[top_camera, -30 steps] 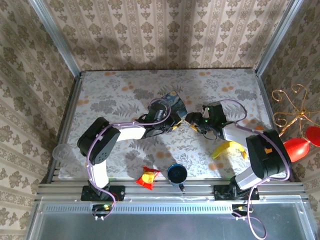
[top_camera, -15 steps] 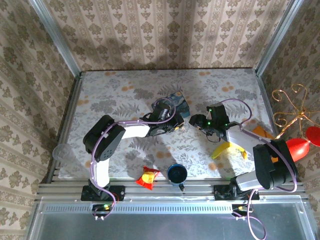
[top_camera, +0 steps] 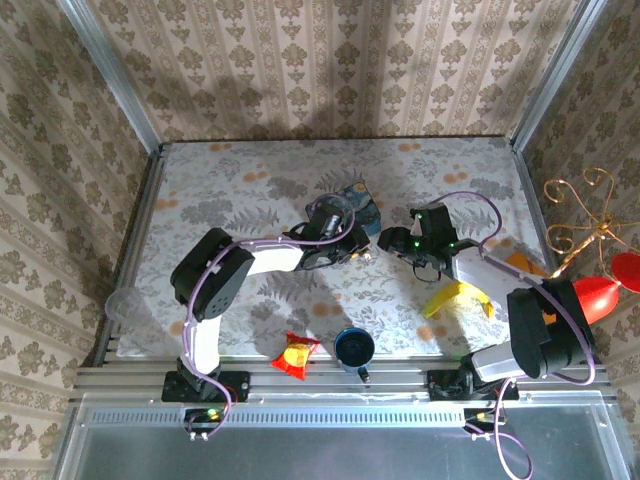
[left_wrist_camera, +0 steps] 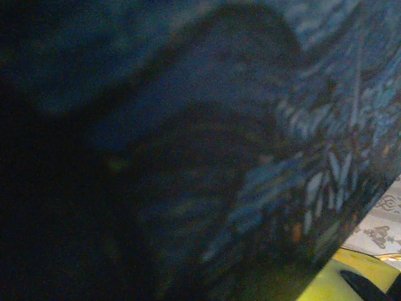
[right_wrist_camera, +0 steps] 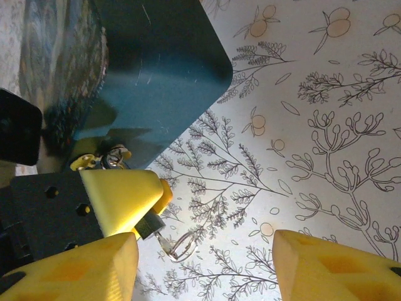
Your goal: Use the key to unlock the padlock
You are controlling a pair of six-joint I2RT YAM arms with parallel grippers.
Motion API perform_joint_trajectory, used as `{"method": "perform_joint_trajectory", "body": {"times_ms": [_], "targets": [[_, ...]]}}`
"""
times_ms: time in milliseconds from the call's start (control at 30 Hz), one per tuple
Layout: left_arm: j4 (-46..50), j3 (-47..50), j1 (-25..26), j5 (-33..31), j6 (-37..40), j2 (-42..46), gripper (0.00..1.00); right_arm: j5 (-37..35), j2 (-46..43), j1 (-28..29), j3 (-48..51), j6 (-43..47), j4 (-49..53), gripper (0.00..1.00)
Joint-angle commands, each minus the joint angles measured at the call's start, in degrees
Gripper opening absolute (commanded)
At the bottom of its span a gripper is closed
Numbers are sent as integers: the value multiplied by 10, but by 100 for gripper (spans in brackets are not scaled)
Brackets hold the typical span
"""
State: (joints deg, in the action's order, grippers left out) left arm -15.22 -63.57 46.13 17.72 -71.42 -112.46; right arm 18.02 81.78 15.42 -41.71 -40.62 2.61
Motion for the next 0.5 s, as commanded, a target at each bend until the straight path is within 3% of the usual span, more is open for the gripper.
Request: {"method": "perform_joint_trajectory", "body": {"times_ms": [0, 167, 200, 233, 267, 467], "targets": [[80, 13, 3, 49, -47, -49, 31, 3, 13, 5, -22, 21, -1, 59], [81, 10, 1, 50, -45, -60, 32, -12, 13, 5, -23, 31, -21, 61], [82, 8, 0, 50, -45, -61, 37, -17, 11, 5, -23, 32, -25, 62], [82, 7, 0, 50, -44, -63, 39, -22, 10, 5, -23, 33, -26, 76], [83, 5, 0, 49, -42, -64, 40, -26, 10, 5, -25, 34, -23, 77], [87, -6, -2, 50, -39, -69, 41, -36, 21, 4, -38, 41, -17, 75]]}}
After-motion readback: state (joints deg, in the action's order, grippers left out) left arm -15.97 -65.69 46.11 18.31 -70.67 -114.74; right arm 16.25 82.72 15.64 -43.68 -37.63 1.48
